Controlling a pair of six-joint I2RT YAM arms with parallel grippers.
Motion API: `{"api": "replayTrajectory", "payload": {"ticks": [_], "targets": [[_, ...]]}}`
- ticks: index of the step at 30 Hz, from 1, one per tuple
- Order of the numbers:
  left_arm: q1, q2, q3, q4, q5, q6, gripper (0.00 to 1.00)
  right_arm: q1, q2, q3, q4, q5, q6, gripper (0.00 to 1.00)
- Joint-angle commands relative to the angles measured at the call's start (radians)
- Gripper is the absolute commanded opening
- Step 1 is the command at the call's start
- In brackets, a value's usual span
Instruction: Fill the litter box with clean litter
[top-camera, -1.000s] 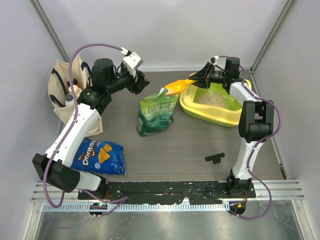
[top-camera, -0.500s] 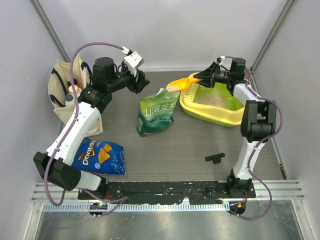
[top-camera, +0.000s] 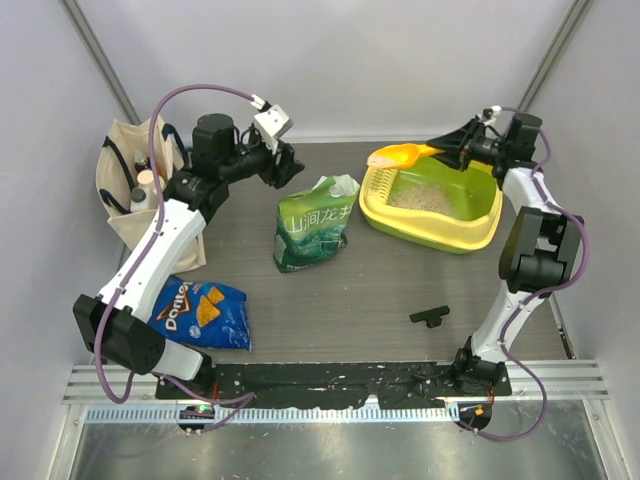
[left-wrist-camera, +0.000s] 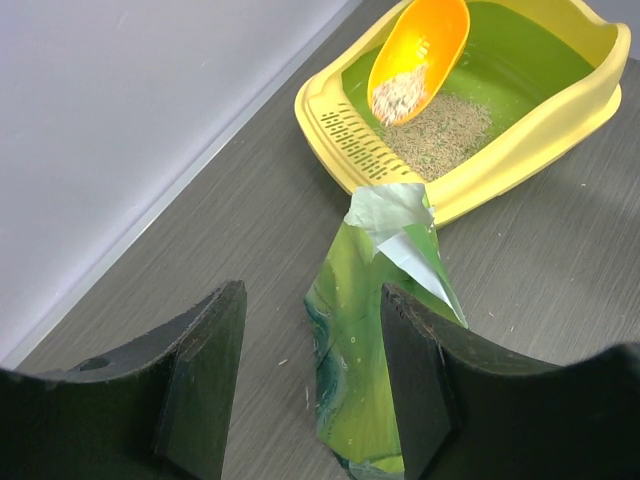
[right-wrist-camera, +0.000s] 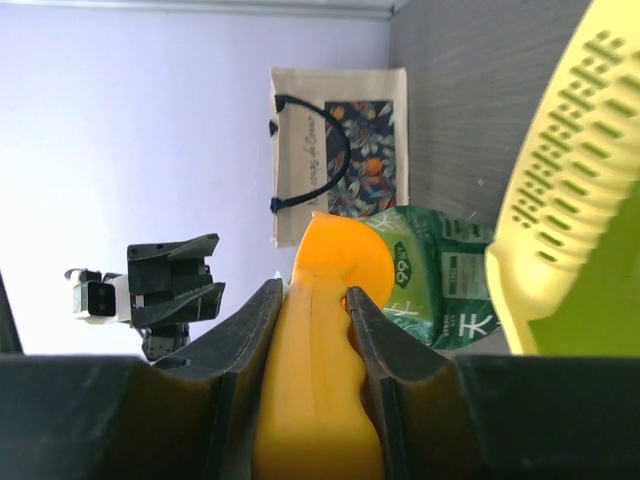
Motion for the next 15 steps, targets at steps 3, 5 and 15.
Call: {"api": "replayTrajectory", "payload": {"ticks": [3, 5, 15], "targets": [[0.003, -0.005, 0.001, 0.097, 0.050, -0.015, 0.59, -0.131, -0.102, 0.041, -0.150, 0.044, -0.182, 0.01], [0.001, -0.009, -0.013, 0.113, 0.053, -0.021, 0.60, -0.159, -0.114, 0.058, -0.222, 0.085, -0.299, 0.01], [0.003, -0.028, -0.064, 0.153, 0.059, -0.032, 0.59, -0.193, -0.123, 0.205, -0.692, 0.510, -0.807, 0.01]]}}
